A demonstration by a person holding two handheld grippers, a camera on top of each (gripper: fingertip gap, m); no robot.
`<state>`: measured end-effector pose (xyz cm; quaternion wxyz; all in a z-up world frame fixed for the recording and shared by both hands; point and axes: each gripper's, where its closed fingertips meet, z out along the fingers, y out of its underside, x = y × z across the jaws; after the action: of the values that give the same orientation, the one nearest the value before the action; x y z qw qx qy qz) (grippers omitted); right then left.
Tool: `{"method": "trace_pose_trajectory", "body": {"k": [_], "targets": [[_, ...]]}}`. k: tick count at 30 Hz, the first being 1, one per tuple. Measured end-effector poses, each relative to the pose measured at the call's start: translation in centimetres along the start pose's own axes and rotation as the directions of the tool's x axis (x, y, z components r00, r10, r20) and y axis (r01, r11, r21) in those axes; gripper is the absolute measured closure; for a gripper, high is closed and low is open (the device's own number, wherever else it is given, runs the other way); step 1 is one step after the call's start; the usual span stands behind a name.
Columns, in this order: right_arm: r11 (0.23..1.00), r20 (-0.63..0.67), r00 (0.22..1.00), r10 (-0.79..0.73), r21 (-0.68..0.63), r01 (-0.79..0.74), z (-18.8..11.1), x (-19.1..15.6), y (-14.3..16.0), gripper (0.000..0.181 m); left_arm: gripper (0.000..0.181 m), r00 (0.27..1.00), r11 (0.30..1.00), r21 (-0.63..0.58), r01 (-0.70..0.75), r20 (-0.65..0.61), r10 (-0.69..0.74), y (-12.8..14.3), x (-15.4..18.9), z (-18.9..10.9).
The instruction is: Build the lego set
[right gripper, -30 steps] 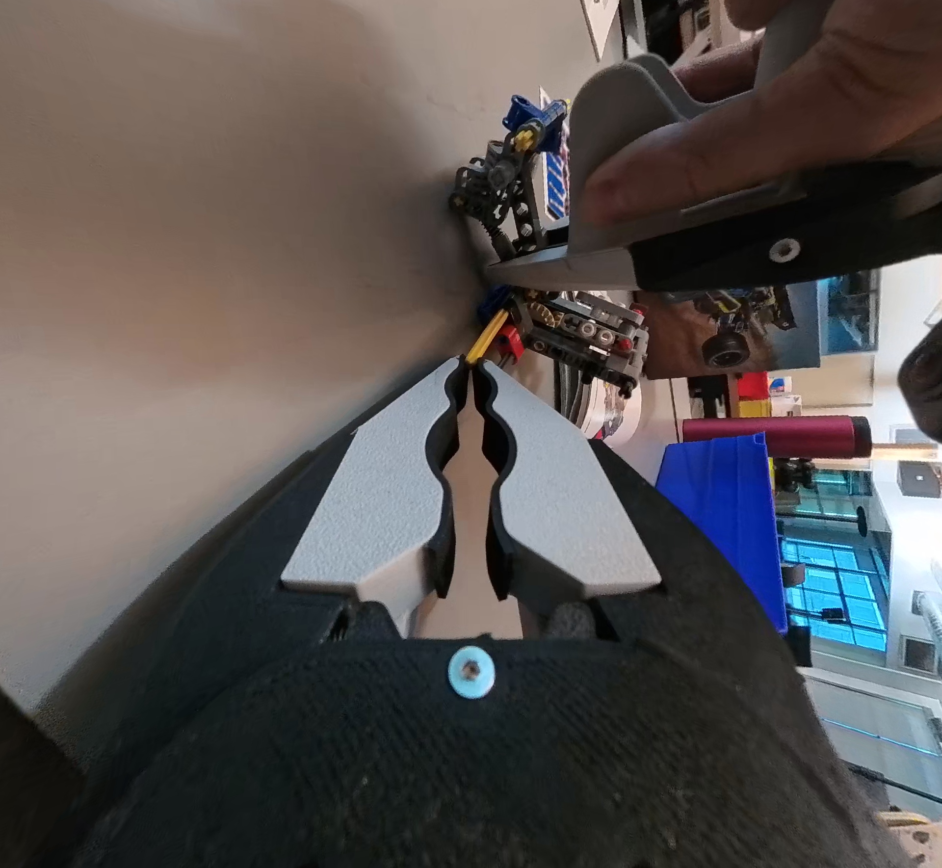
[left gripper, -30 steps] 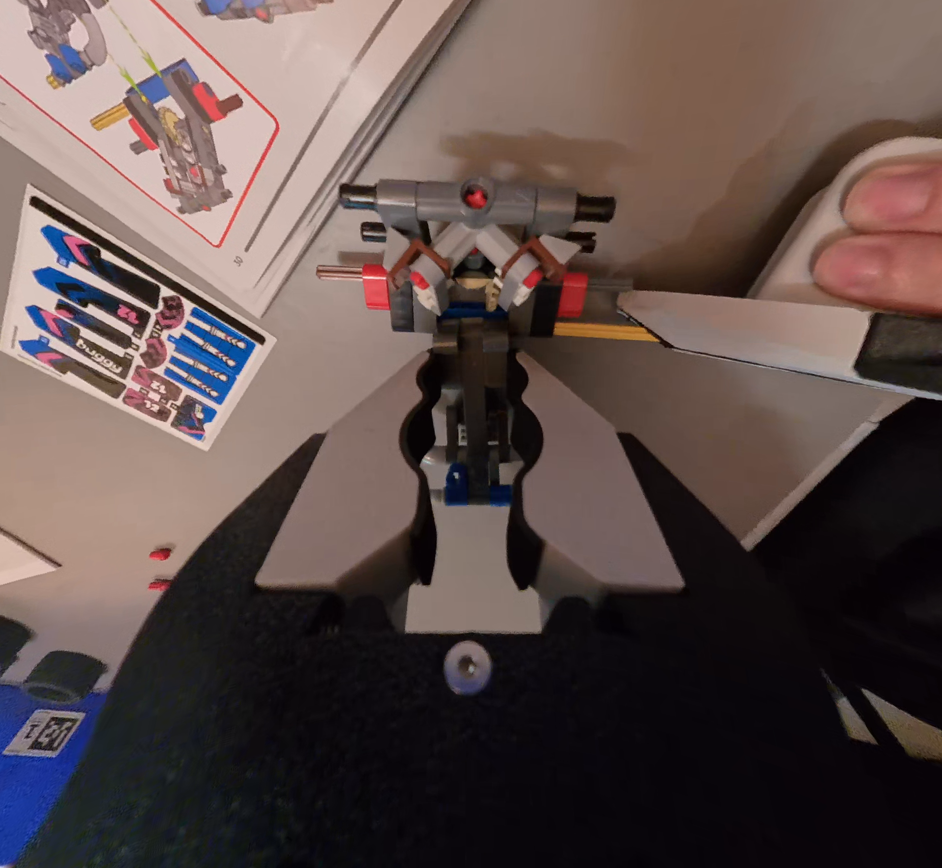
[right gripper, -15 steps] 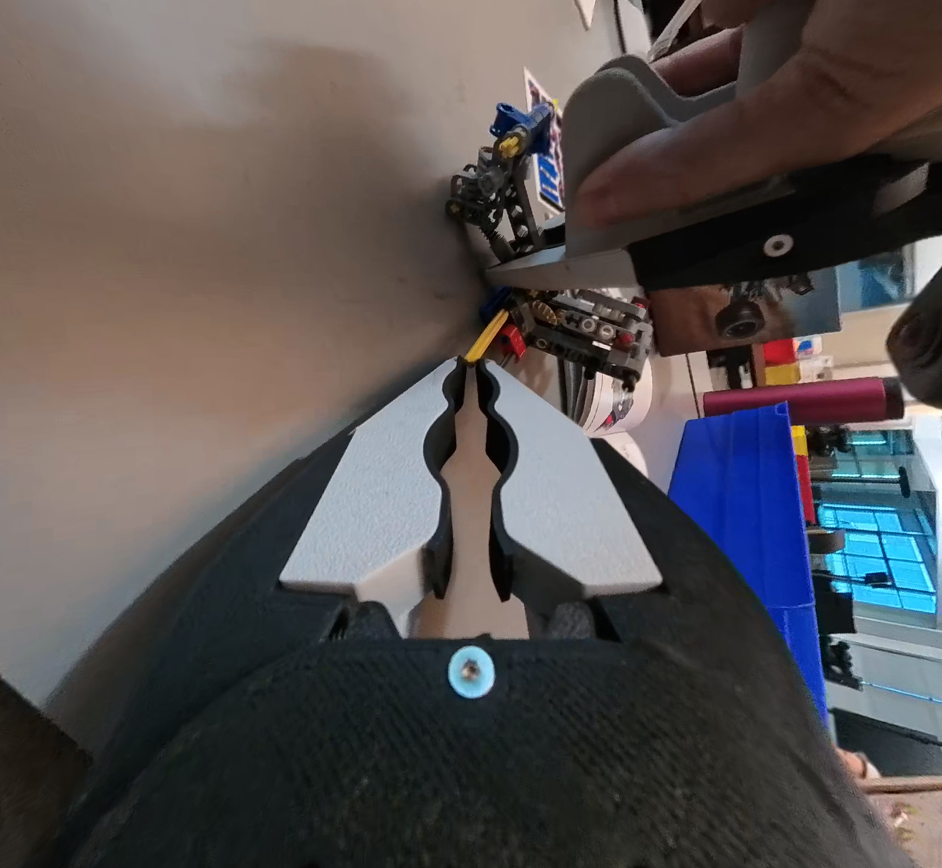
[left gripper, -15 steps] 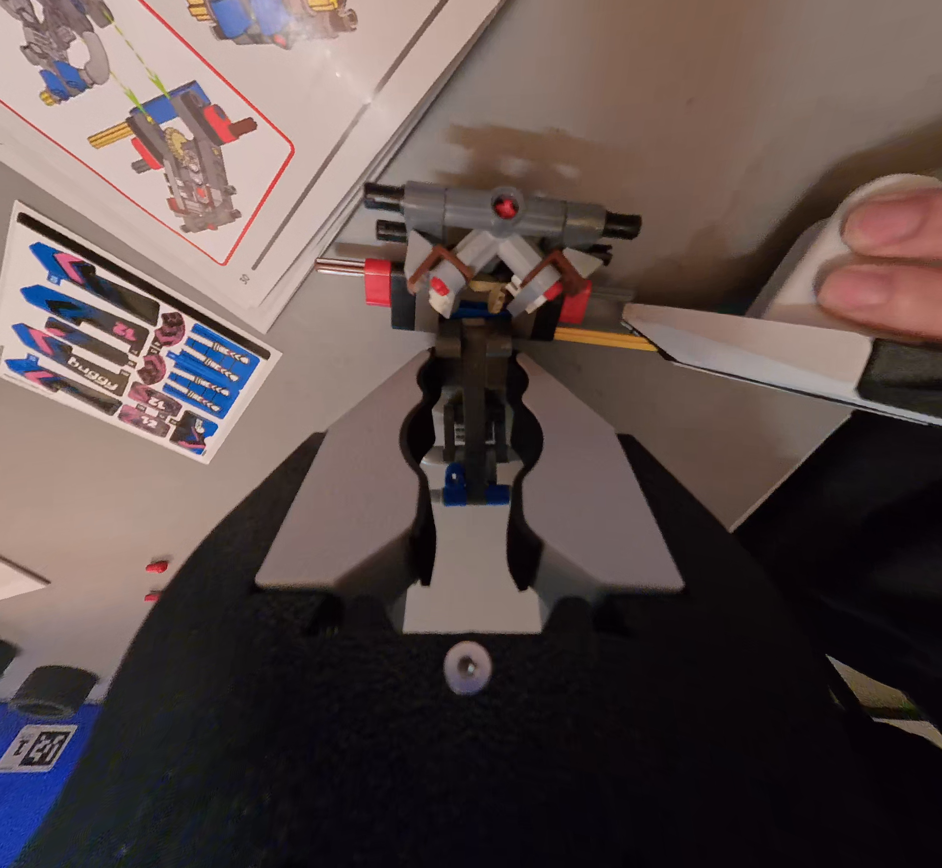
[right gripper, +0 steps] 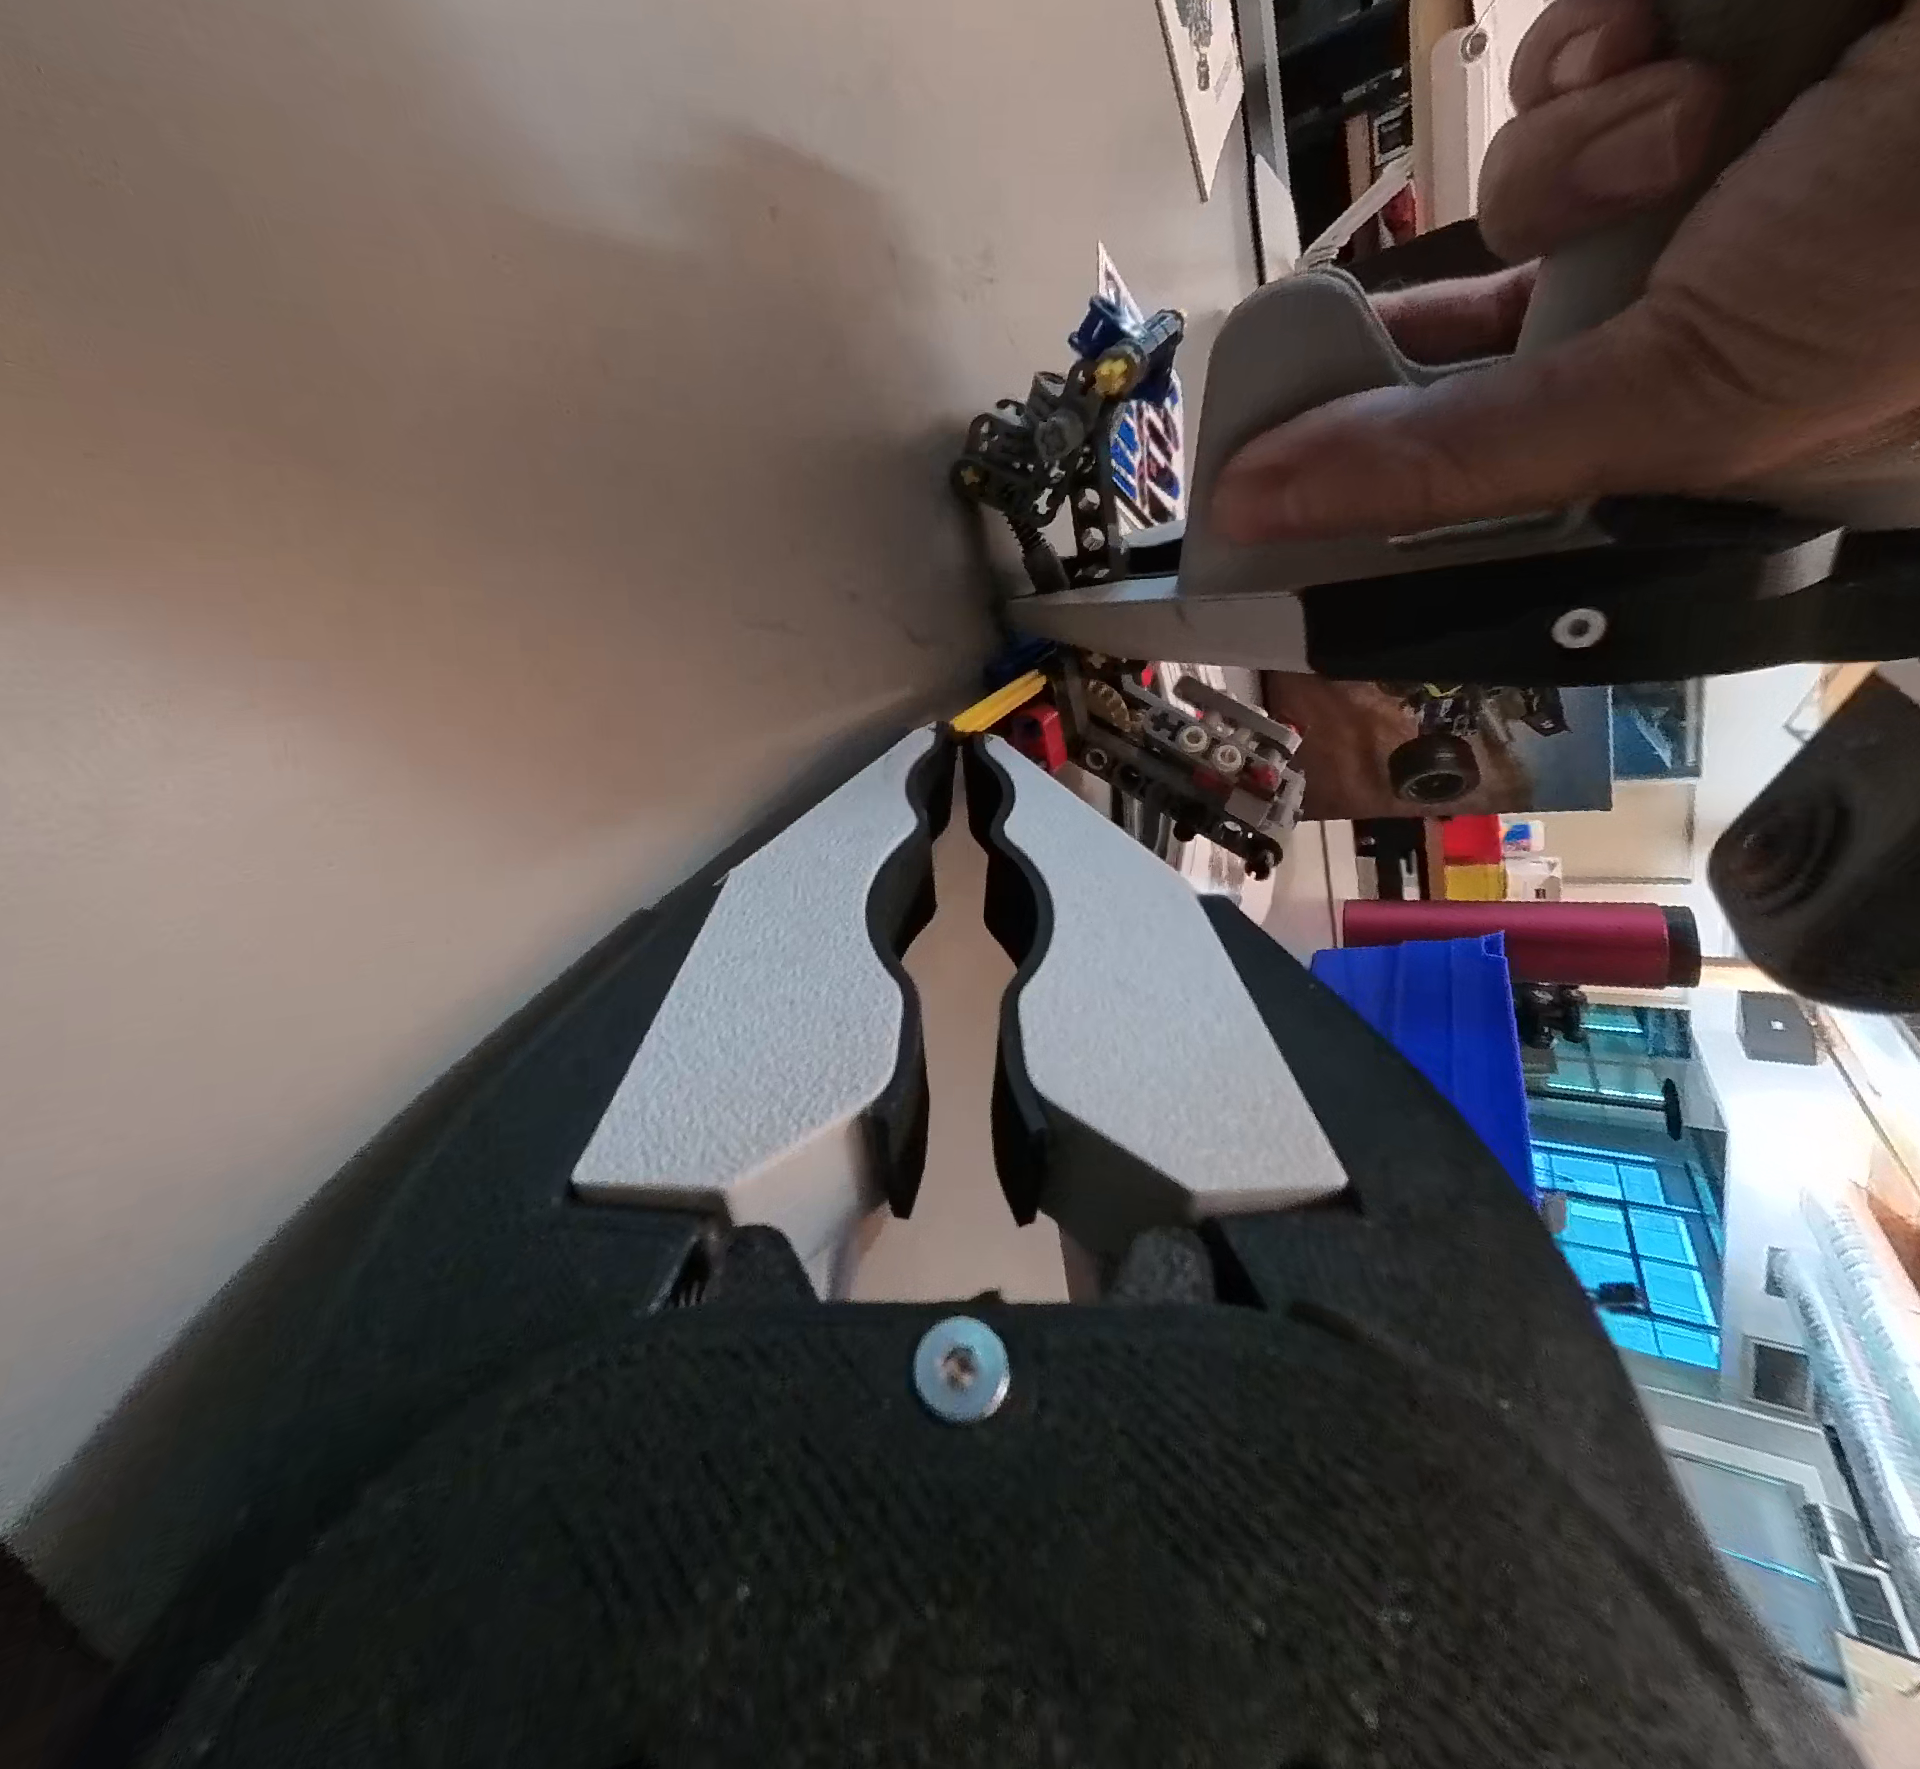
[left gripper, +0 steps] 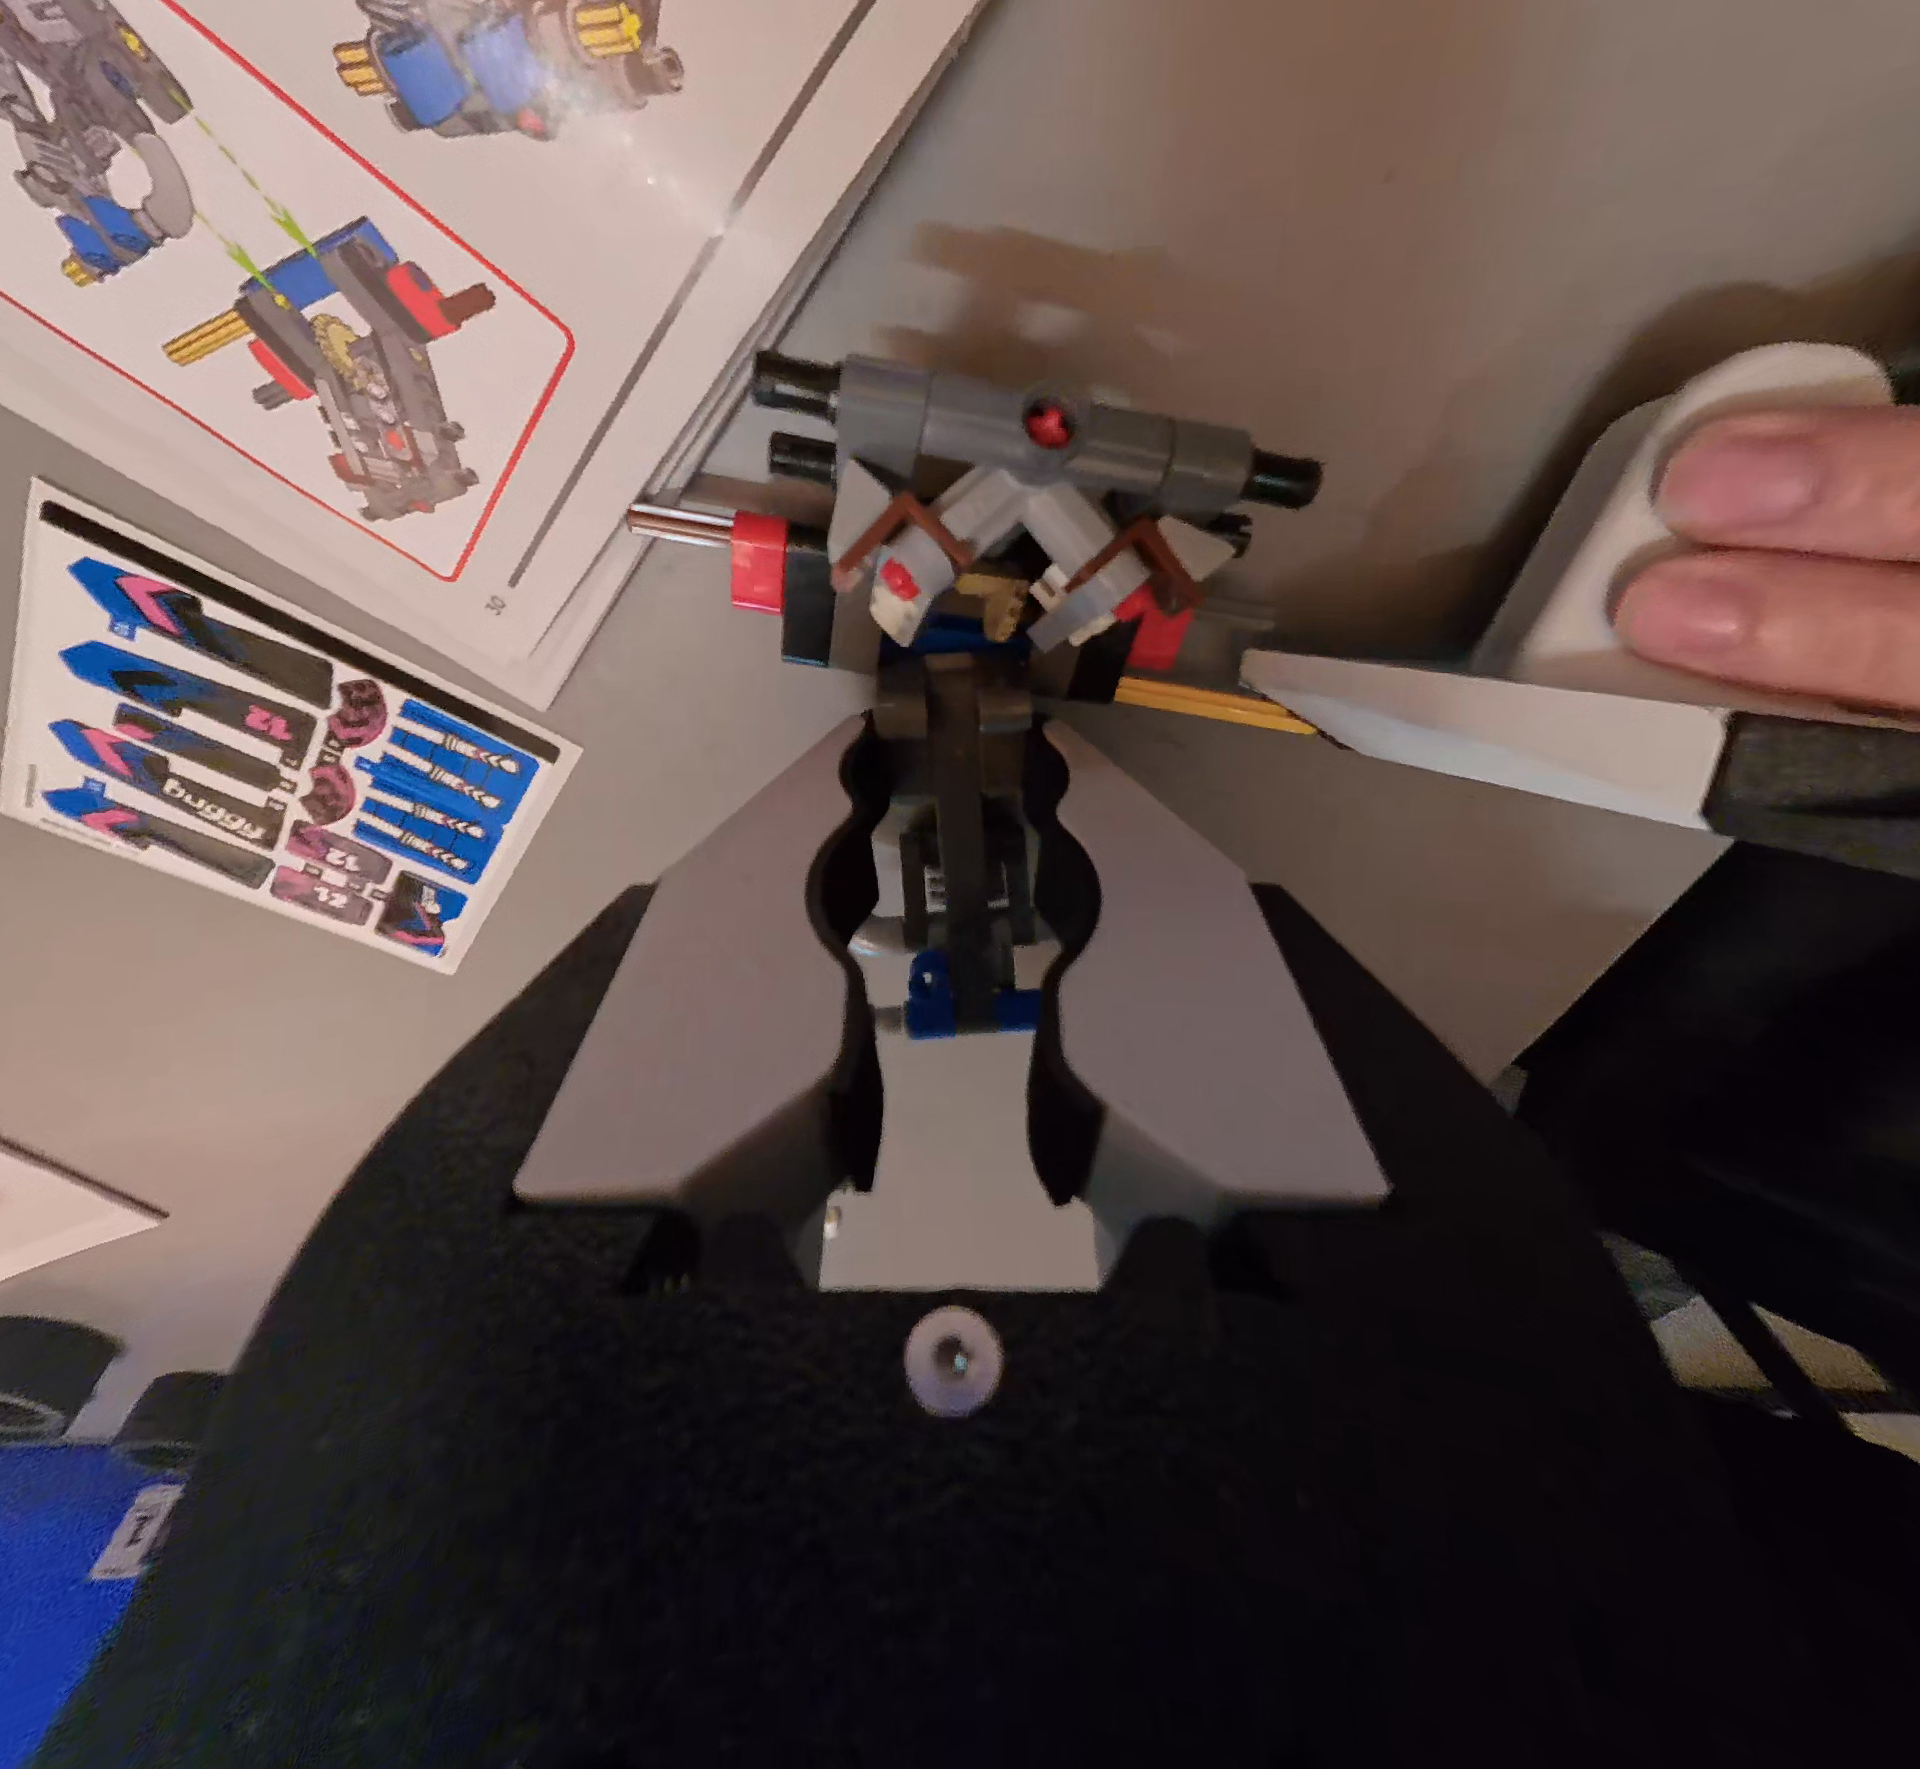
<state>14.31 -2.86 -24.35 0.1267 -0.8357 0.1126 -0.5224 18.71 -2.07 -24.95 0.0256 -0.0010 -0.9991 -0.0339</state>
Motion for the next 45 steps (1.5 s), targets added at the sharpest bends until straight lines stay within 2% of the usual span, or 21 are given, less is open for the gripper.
{"method": "trace_pose_trajectory", "body": {"k": [1, 7, 15, 17, 19, 22, 25, 29, 32, 36, 37, 45], "targets": [[1.0, 0.003, 1.0, 0.013, 0.001, -0.013, 0.0, 0.0, 0.0, 0.18, 0.158, 1.0, 1.0, -0.005, -0.009, 0.004, 0.009, 0.0, 0.0, 0.0], [0.999, 0.003, 0.999, 0.053, 0.007, -0.053, 0.1, 0.1, 0.1, 0.181, 0.158, 0.998, 0.997, 0.015, -0.07, 0.002, 0.07, -0.1, -0.2, 0.0], [0.997, 0.022, 0.997, 0.072, 0.014, -0.072, 0.3, 0.1, 0.0, 0.181, 0.158, 0.984, 0.984, -0.029, -0.173, 0.048, 0.174, -0.4, -0.5, 0.0], [0.997, 0.001, 0.997, 0.082, -0.007, -0.082, 0.5, 0.5, 0.4, 0.181, 0.158, 0.976, 0.977, -0.013, -0.215, 0.025, 0.215, -0.7, 0.0, 0.1], [0.994, 0.041, 0.993, 0.109, -0.024, -0.108, 0.6, 0.4, 0.8, 0.181, 0.158, 0.971, 0.971, -0.005, -0.238, 0.01, 0.238, -0.9, 0.5, 0.1], [0.999, -0.004, 1.0, 0.025, 0.046, -0.025, 0.0, 0.0, -0.3, 0.181, 0.158, 0.966, 0.966, 0.0, -0.26, 0.002, 0.26, -1.0, 1.1, 0.2], [0.999, -0.02, 0.999, 0.03, 0.04, -0.029, -0.1, 0.2, -0.1, 0.181, 0.158, 0.971, 0.97, -0.047, -0.24, 0.007, 0.241, -0.9, 1.0, 0.2], [0.989, -0.04, 0.998, 0.051, 0.141, -0.045, -2.2, 0.0, -0.8, 0.181, 0.158, 0.966, 0.963, -0.081, -0.256, 0.014, 0.258, -0.9, 1.0, 0.2], [0.979, -0.037, 0.999, 0.02, 0.204, -0.012, -3.0, -0.4, -2.0, 0.172, 0.158, 0.963, 0.96, -0.088, -0.265, 0.03, 0.268, -0.9, 0.9, 0.2], [0.988, -0.044, 0.999, -0.005, 0.154, 0.012, -1.8, -0.4, -2.4, 0.171, 0.158, 0.953, 0.951, -0.095, -0.293, 0.046, 0.298, -0.9, 0.8, 0.2], [0.991, -0.018, 1.0, -0.011, 0.13, 0.013, -1.5, -0.7, -2.2, 0.176, 0.158, 0.951, 0.949, -0.095, -0.299, 0.052, 0.305, -0.9, 0.8, 0.2], [0.988, -0.024, 1.0, -0.005, 0.155, 0.008, -1.3, -0.8, -2.6, 0.181, 0.157, 0.88, 0.885, -0.023, -0.464, 0.098, 0.464, -1.1, 0.7, 0.2]]}}
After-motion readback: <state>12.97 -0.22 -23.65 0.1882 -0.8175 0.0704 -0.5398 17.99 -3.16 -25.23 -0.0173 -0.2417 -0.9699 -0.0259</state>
